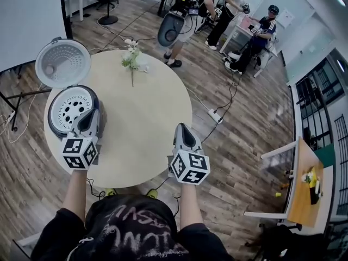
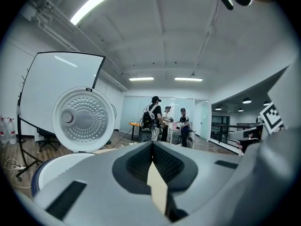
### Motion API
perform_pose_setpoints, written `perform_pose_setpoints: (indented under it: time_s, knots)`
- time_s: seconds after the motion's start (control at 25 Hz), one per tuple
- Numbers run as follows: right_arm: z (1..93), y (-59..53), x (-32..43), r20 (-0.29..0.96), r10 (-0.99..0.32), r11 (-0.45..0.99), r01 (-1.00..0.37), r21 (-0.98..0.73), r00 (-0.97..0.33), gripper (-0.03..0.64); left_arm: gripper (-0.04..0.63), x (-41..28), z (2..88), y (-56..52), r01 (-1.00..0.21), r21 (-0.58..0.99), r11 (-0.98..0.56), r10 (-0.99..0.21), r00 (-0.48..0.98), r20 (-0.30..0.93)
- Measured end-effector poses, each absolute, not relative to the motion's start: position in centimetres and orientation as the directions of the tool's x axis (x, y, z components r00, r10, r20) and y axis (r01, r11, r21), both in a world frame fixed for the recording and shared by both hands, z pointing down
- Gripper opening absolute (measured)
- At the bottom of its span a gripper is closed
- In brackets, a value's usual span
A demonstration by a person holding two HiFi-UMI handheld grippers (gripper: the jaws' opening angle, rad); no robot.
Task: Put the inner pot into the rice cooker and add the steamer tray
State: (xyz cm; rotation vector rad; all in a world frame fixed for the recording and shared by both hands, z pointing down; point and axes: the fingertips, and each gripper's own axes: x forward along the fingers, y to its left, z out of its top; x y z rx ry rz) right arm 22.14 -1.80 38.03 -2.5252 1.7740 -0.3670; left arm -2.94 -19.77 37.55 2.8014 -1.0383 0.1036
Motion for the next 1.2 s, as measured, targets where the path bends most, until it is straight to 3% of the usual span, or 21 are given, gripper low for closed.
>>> perform_pose_setpoints:
  time_s: [1.2]
  knots:
    - [38.0, -1.4, 22.8, 0.155, -0.934, -0.342, -0.930, -0.134, 0.321, 0.005, 0.012, -4.0, 35.4, -19.5, -0.647, 0.061, -0.760, -0.646, 0.763, 0.042]
